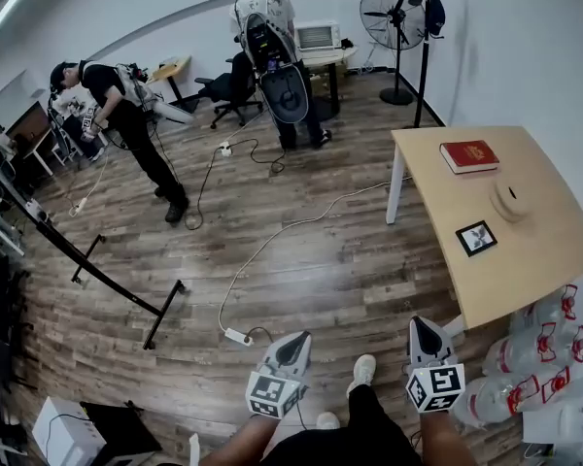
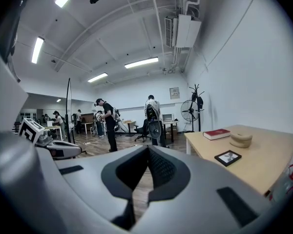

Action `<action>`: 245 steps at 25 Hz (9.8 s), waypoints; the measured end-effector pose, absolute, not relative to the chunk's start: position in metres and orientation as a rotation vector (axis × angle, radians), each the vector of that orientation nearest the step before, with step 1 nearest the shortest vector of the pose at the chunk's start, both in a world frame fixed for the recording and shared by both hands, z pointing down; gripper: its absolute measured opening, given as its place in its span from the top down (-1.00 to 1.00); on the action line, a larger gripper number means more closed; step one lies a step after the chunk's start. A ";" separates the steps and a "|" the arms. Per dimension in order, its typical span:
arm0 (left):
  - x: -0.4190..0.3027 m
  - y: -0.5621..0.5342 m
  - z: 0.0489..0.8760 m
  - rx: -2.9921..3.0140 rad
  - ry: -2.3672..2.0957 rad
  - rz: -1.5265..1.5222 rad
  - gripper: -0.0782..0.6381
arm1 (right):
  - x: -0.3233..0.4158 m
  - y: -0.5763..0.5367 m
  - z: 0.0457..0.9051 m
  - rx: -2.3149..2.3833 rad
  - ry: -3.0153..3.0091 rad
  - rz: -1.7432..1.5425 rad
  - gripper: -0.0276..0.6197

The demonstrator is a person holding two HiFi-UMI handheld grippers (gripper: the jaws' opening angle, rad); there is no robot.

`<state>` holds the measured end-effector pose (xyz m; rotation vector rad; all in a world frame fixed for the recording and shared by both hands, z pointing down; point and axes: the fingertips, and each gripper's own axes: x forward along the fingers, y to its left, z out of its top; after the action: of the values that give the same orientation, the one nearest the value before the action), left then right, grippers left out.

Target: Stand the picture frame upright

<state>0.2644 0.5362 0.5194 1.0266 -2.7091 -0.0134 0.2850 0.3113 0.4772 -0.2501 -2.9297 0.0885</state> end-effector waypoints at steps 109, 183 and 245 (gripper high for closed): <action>-0.173 -0.140 0.561 2.289 -1.639 0.395 0.78 | 0.023 -0.180 0.610 1.139 -2.432 0.643 0.85; -0.210 -0.168 0.580 2.386 -1.435 0.417 0.78 | 0.042 -0.198 0.683 1.420 -2.005 0.836 0.72; -0.255 -0.174 0.586 2.297 -1.498 0.350 0.78 | -0.029 -0.271 0.683 1.504 -2.051 0.876 0.72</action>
<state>-0.2546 -0.1745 0.5856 2.2970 -1.4984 0.3498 -0.0289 -0.2712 0.6832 1.5044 -2.0510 0.8763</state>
